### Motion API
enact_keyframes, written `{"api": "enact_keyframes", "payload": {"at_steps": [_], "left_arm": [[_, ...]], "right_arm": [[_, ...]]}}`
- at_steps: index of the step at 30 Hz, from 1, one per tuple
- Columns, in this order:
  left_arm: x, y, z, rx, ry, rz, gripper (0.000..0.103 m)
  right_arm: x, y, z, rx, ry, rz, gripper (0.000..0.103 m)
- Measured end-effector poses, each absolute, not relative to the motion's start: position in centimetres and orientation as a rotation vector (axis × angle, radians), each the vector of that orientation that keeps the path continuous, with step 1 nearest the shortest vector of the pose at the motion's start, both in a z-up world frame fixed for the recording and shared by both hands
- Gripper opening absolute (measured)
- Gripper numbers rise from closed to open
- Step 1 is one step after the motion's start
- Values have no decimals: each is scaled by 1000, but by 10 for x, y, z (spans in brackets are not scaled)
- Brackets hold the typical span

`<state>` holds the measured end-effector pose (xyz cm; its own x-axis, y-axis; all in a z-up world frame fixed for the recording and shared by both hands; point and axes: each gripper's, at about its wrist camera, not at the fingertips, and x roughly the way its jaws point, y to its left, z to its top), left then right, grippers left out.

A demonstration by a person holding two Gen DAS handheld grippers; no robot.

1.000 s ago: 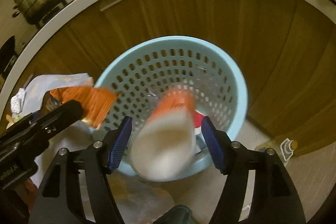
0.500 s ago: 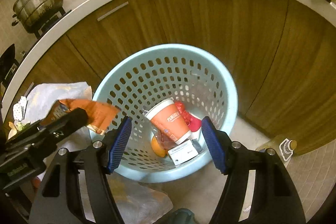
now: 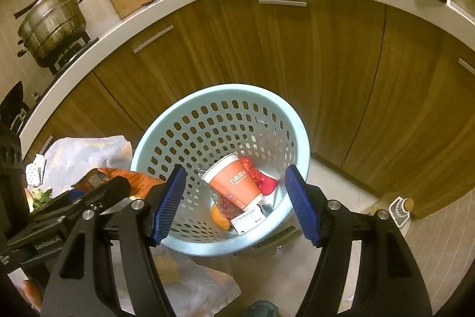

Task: Collect trash
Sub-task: 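Carry packet and cup over the blue basket and open both grippers, then move both grippers back to the bok choy on the table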

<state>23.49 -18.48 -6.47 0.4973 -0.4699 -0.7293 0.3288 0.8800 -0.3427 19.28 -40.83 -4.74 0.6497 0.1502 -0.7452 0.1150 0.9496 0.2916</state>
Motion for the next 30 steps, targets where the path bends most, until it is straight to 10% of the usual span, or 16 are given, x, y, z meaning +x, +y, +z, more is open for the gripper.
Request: {"api": "enact_keyframes", "payload": {"at_steps": [30], "left_arm": [[234, -184, -42, -101, 837, -436, 85]], "right_arm": [[186, -414, -47, 333, 861, 37, 65]]}}
